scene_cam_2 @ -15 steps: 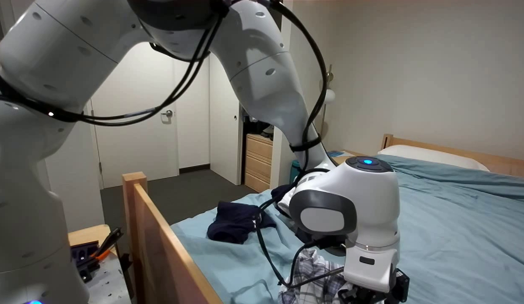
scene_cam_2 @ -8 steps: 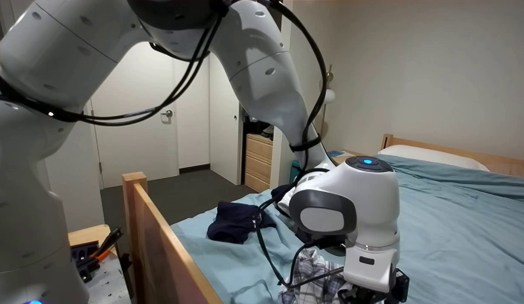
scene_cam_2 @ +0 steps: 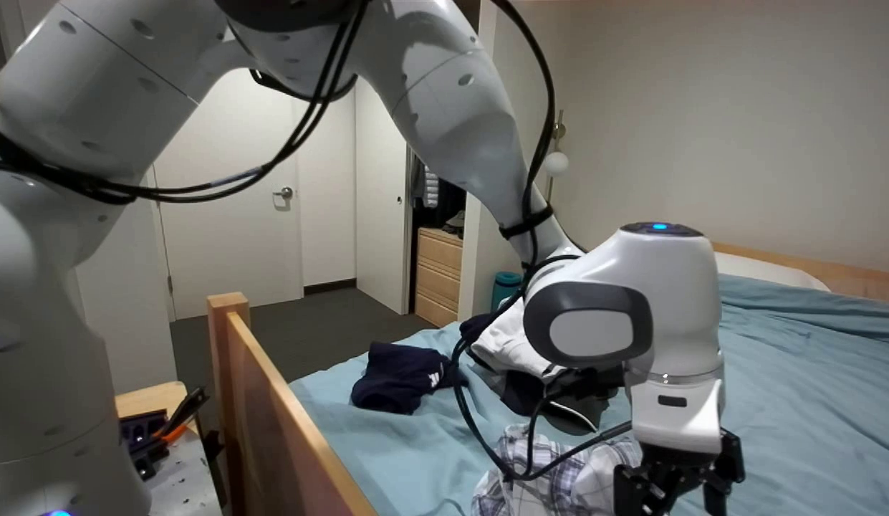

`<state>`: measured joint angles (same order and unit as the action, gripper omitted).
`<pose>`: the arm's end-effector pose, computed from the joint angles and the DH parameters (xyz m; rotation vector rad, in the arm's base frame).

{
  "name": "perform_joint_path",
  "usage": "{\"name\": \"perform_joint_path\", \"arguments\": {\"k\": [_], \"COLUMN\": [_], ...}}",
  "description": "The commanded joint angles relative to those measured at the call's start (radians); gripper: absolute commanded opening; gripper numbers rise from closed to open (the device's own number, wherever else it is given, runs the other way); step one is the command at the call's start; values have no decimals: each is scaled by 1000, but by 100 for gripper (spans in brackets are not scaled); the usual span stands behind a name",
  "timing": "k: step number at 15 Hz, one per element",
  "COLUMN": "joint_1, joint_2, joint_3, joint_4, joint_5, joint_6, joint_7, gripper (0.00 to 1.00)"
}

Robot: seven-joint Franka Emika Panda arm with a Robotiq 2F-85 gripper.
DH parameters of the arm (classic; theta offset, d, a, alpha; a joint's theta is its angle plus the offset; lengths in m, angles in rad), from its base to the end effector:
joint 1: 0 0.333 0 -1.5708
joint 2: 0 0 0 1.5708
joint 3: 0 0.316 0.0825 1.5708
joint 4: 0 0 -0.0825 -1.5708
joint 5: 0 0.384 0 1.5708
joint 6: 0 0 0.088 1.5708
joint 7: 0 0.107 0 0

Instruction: Fold the checked trousers

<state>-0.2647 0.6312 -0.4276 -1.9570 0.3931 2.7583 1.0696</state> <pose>0.4882 -0.4078 0.2000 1.6742 -2.6272 0.4041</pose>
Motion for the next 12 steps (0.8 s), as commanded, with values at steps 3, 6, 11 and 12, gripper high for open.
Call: {"name": "perform_joint_path", "arguments": {"k": [3,6,11,12], "joint_1": [8,50,170,189], "joint_2": [-195,-273,-413,-447], "joint_3": [-99,-89,-2,26], "joint_4": [-95,-103,-86,-88], "joint_5": [-134,-246,-419,-444], "joint_6": [-64,-119,-258,-285], "joint_7": [-16,-67,-40,-46], "gripper": [100,100,100,100]}}
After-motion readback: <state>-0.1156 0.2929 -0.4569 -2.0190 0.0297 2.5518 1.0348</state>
